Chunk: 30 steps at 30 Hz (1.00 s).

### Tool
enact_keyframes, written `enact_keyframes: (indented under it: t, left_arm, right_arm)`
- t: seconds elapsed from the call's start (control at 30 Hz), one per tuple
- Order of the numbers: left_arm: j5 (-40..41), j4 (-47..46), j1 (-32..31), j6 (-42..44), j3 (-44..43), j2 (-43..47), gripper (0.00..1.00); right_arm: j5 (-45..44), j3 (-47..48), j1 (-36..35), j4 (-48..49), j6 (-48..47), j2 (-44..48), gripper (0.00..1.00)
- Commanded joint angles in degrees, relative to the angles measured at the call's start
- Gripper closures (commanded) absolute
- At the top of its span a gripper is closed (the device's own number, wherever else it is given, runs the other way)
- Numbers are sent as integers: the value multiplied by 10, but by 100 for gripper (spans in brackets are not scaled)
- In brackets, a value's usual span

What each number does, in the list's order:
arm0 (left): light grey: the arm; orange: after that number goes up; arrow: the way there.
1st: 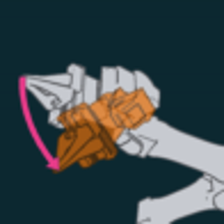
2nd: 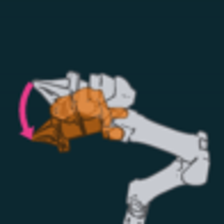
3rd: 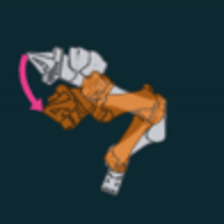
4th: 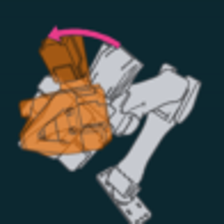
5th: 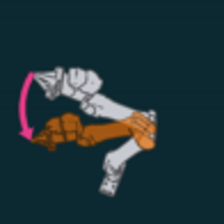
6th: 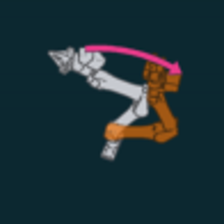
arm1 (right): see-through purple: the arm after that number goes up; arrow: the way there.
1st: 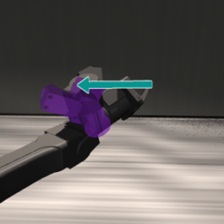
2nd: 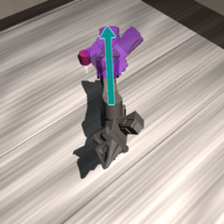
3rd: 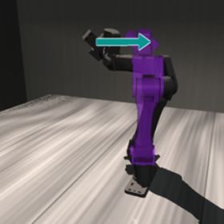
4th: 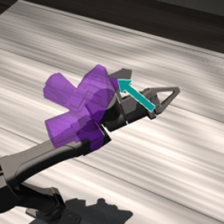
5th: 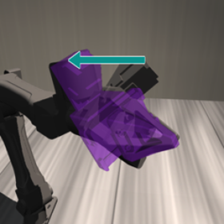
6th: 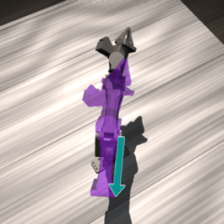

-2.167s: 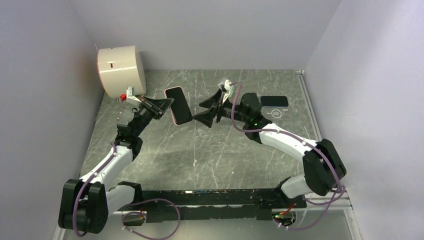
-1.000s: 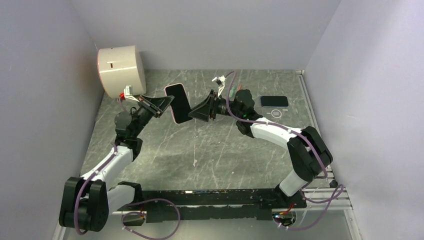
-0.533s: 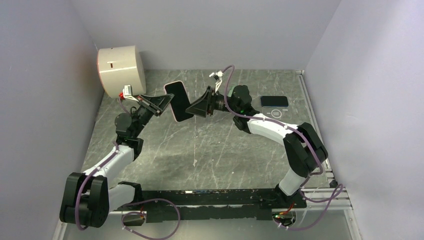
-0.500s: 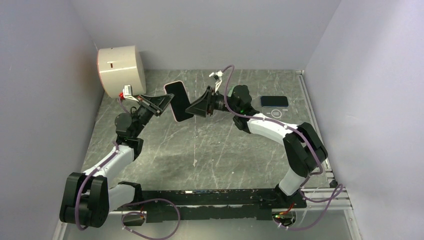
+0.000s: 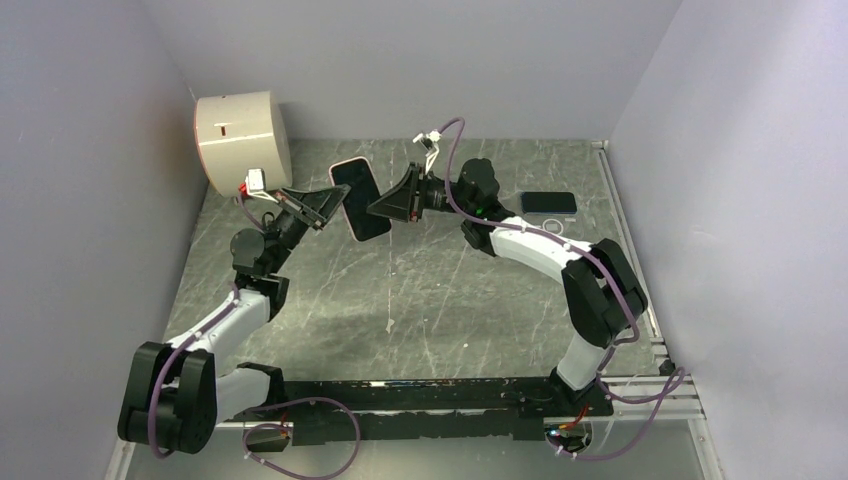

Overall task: Take the phone out of the phone case
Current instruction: Remove the phone case from the phone.

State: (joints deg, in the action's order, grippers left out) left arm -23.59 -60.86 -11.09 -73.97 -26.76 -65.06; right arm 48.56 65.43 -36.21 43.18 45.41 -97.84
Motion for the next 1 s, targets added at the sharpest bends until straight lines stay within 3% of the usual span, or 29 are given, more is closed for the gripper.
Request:
enact_keyframes:
  t: [0.0,0.17,0.3,0.67,0.97]
  left_arm:
    - [-67,-6,-28,14,-16,-11,97]
    - [-61,51,-28,53,-19,10,97]
    - [-48,87,-28,79,-20,27,97]
    - [-42,141,-26,137,-23,56,71]
    - [-16,247,-20,226,-32,126,51]
  right_arm:
    - [10,53,-15,55,-8,2,81]
    - [2,41,-13,39,-20,12,100]
    - [1,35,-9,36,-20,18,100]
    - [3,27,-1,15,-22,34,100]
    - [-1,20,13,11,-12,40,100]
